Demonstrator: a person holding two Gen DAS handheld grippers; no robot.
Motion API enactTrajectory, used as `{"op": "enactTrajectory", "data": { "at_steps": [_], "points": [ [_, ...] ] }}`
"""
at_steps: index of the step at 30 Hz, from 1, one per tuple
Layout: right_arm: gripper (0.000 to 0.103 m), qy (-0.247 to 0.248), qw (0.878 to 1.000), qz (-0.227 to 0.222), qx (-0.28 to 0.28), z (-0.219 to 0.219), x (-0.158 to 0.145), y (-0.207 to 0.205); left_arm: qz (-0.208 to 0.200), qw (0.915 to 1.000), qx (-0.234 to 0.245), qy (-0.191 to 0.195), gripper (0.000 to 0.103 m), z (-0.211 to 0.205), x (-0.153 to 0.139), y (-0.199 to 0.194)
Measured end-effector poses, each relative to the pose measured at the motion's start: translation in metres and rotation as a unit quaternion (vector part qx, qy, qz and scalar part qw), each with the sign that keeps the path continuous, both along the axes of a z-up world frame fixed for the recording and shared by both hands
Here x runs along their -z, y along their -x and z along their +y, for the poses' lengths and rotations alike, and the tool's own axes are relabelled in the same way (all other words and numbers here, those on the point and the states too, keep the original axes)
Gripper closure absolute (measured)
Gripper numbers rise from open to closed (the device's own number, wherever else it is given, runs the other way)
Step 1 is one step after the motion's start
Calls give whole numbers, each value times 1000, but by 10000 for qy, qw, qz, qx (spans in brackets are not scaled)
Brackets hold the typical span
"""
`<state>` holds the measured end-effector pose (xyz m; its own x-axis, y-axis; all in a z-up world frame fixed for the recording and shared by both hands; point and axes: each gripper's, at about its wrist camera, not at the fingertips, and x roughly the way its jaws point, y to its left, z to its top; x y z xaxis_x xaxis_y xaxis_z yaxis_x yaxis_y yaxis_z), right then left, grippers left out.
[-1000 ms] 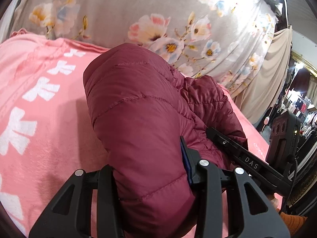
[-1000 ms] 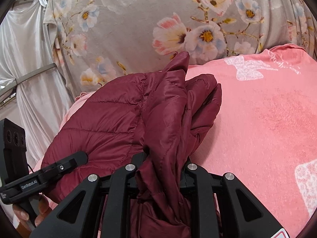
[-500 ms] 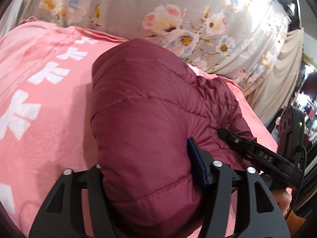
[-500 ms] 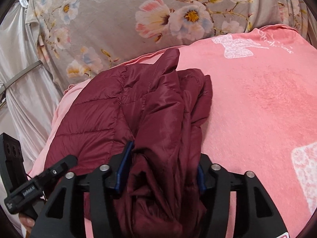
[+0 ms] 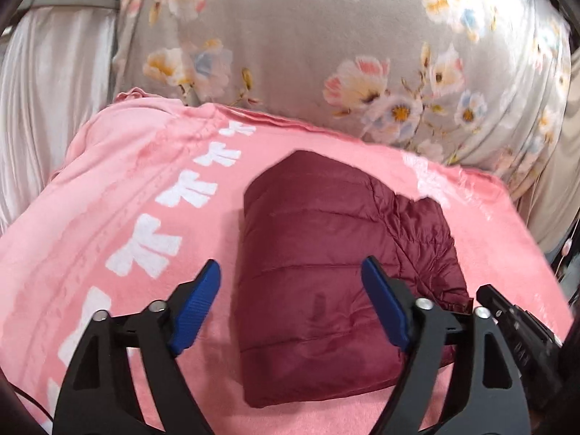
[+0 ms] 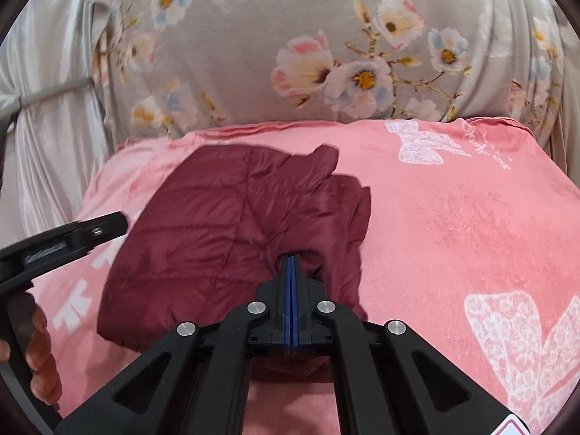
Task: Fold large clothes
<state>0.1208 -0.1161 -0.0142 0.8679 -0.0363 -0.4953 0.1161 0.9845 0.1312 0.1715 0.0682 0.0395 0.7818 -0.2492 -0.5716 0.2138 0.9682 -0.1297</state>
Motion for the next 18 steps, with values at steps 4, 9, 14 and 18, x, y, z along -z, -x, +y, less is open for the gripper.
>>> {"op": "enactTrajectory", "data": {
  "at_steps": [4, 9, 14, 18],
  "points": [
    [103, 308, 9992, 243, 123, 6, 19, -7, 449, 9989, -39, -110, 41, -15, 25, -15],
    [103, 230, 9977, 615, 194, -4, 44, -18, 586, 9976, -218, -288, 40, -20, 47, -20],
    [103, 144, 9963, 827, 194, -8, 54, -25, 574, 9969, -208, -486, 40, -29, 56, -21],
    [103, -47, 9952, 967, 160, -15, 60, -30, 542, 9963, -245, -614, 39, -37, 65, -22]
  ]
}}
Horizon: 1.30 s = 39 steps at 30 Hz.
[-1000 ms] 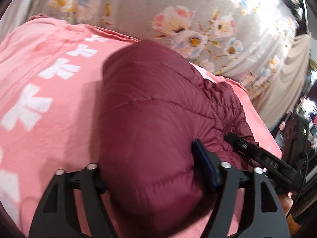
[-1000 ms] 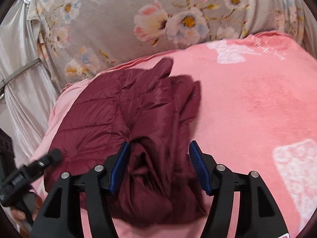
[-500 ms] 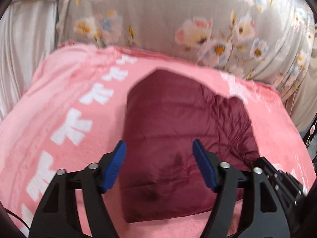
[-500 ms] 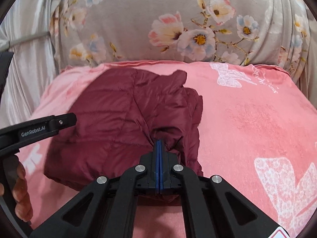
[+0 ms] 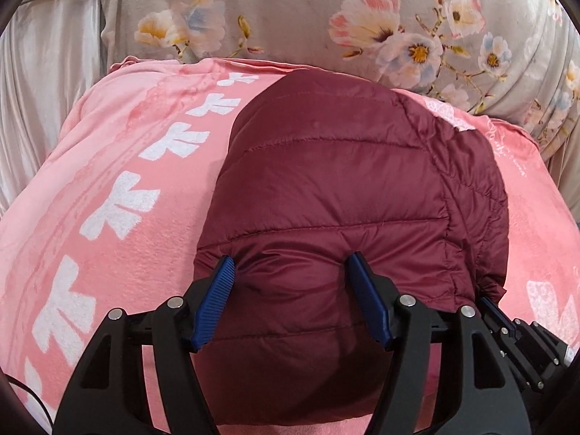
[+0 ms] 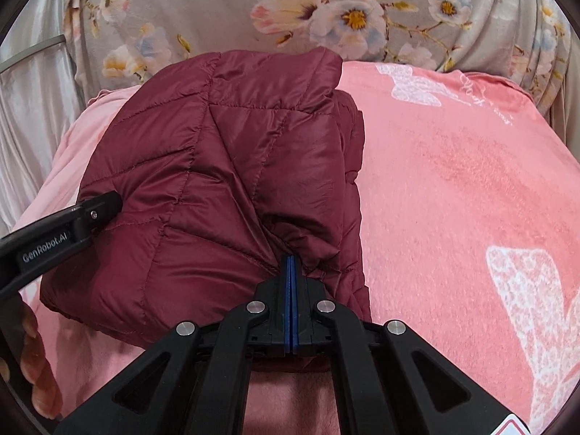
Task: Fold large clothes
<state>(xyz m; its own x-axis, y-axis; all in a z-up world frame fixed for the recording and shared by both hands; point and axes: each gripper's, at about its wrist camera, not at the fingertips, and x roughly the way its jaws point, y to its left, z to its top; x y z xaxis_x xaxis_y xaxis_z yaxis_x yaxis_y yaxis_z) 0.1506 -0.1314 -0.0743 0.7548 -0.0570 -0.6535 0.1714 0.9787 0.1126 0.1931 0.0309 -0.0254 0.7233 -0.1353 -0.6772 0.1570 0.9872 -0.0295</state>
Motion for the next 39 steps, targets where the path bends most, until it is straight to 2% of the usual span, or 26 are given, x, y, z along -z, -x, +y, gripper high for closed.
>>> {"op": "enactTrajectory", "data": {
  "at_steps": [8, 18, 23, 26, 27, 28, 29, 30, 32, 37, 39],
  "points": [
    [103, -55, 9999, 117, -42, -3, 4, -5, -154, 9997, -110, -168, 38, -7, 13, 2],
    [103, 151, 9998, 134, 24, 5, 4, -5, -415, 9983, -265, -299, 37, -13, 22, 7],
    [102, 186, 9998, -95, 65, 9, -3, 5, -512, 9980, -261, -254, 37, -13, 20, 9],
    [95, 316, 9984, -464, 100, 10, -14, 31, -608, 9975, -297, -209, 30, -10, 14, 17],
    [83, 397, 9976, -558, 133, 11, -17, 42, -655, 9971, -335, -210, 25, -9, 10, 25],
    [77, 446, 9970, -617, 151, 11, -19, 49, -721, 9966, -354, -204, 21, -8, 7, 32],
    [70, 503, 9961, -700, 169, 11, -19, 59, -795, 9959, -384, -215, 11, -7, 5, 40],
    [70, 551, 9953, -772, 199, 10, -20, 70, -888, 9950, -394, -215, 9, -7, 3, 52],
    [68, 587, 9945, -832, 243, 8, -20, 84, -947, 9947, -352, -175, 8, -7, 2, 69],
    [51, 534, 9936, -926, 373, 1, -19, 104, -829, 9960, -324, -106, 6, -10, 11, 101],
    [48, 589, 9934, -910, 385, 2, -17, 105, -807, 9960, -365, -74, 6, -10, 11, 105]
  ]
}}
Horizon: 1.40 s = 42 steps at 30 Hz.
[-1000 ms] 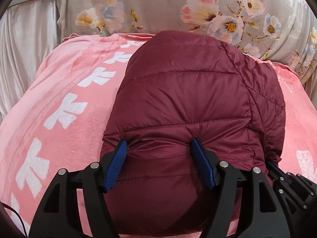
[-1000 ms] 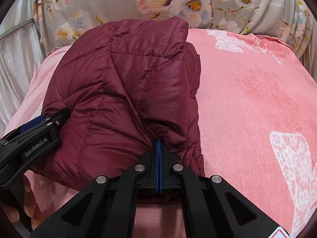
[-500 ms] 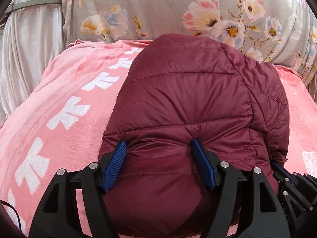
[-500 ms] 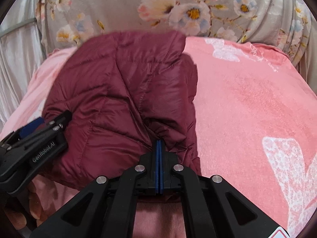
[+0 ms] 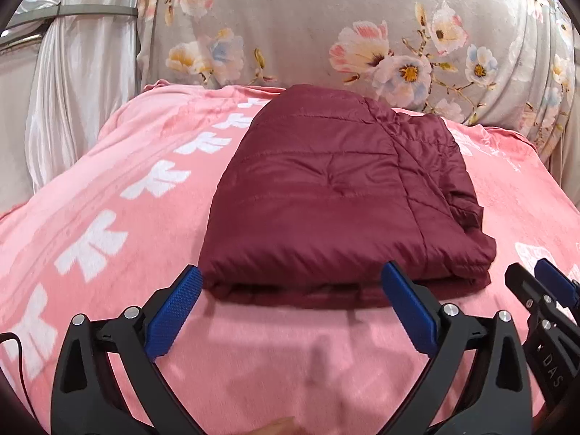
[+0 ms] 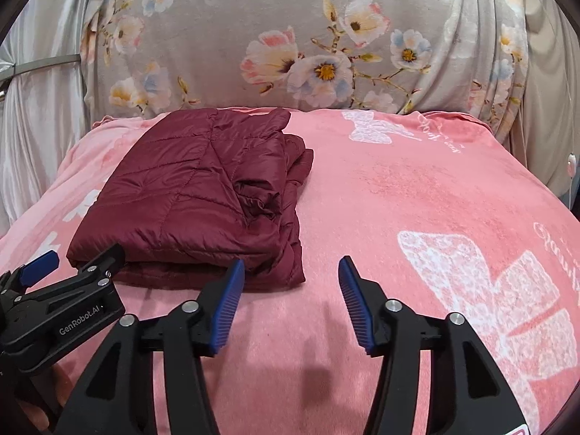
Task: Fold large clothes
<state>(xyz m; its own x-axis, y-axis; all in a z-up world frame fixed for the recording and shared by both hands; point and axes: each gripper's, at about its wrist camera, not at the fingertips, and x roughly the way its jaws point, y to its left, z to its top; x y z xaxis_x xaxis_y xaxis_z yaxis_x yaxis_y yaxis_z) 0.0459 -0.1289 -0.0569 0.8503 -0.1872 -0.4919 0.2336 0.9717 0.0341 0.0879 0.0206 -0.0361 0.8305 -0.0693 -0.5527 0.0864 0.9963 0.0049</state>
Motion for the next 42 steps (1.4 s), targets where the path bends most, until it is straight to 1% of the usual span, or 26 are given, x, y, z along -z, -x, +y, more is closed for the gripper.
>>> {"op": "enactTrajectory", "data": {
  "at_steps": [3, 9, 17, 25, 42],
  "points": [
    [43, 182, 9998, -1, -28, 6, 0, 0, -17, 9998, -159, -69, 6, -2, 1, 2],
    [41, 380, 9993, -24, -60, 15, 1, 2, 25, 9995, -246, -207, 6, -5, 4, 1],
    [41, 194, 9997, 49, -142, 10, 3, 4, -128, 9993, -231, -259, 6, -8, 4, 8],
    [41, 193, 9996, 167, -151, 11, 6, 0, 2, 9994, -242, -236, 6, -7, 6, 3],
    [41, 215, 9994, 219, -151, 9, 7, -1, -66, 9992, -285, -260, 6, -6, 6, 3]
  ]
}}
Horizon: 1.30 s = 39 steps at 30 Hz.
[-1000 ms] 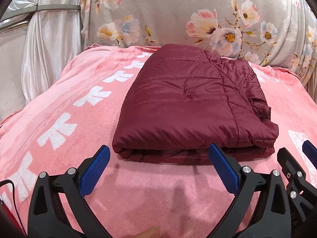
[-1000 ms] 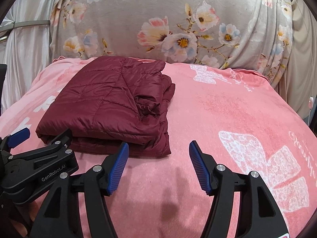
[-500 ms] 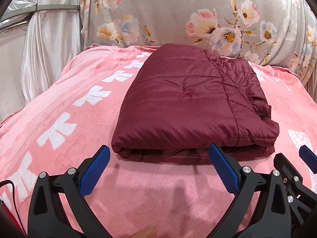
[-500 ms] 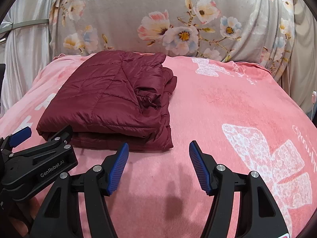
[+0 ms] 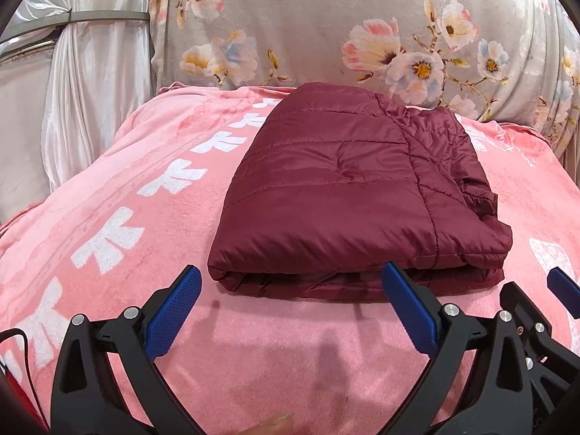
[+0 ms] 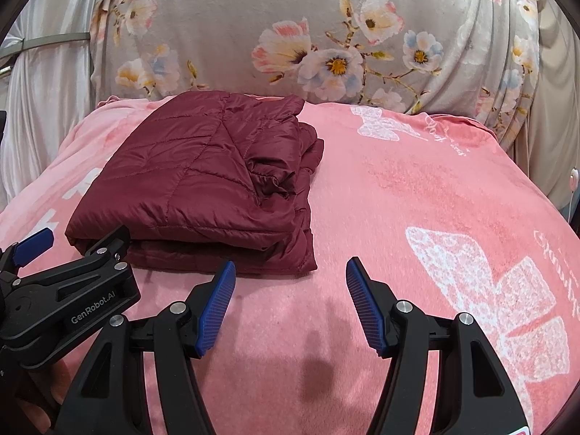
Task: Fold large clothes
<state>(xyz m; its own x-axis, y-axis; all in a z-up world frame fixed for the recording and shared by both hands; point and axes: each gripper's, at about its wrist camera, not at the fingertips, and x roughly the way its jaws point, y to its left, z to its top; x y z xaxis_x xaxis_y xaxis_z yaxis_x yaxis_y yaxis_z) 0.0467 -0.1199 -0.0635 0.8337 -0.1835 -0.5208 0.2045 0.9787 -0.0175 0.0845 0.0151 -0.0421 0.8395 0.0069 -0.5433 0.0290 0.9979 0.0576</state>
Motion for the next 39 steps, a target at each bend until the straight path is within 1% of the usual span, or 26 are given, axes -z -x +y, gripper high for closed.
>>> {"op": "enactTrajectory", "data": {
  "at_steps": [39],
  "points": [
    [41, 22, 10000, -3, -44, -5, 1, 0, -105, 9999, 59, -70, 6, -4, -4, 4]
  ]
}}
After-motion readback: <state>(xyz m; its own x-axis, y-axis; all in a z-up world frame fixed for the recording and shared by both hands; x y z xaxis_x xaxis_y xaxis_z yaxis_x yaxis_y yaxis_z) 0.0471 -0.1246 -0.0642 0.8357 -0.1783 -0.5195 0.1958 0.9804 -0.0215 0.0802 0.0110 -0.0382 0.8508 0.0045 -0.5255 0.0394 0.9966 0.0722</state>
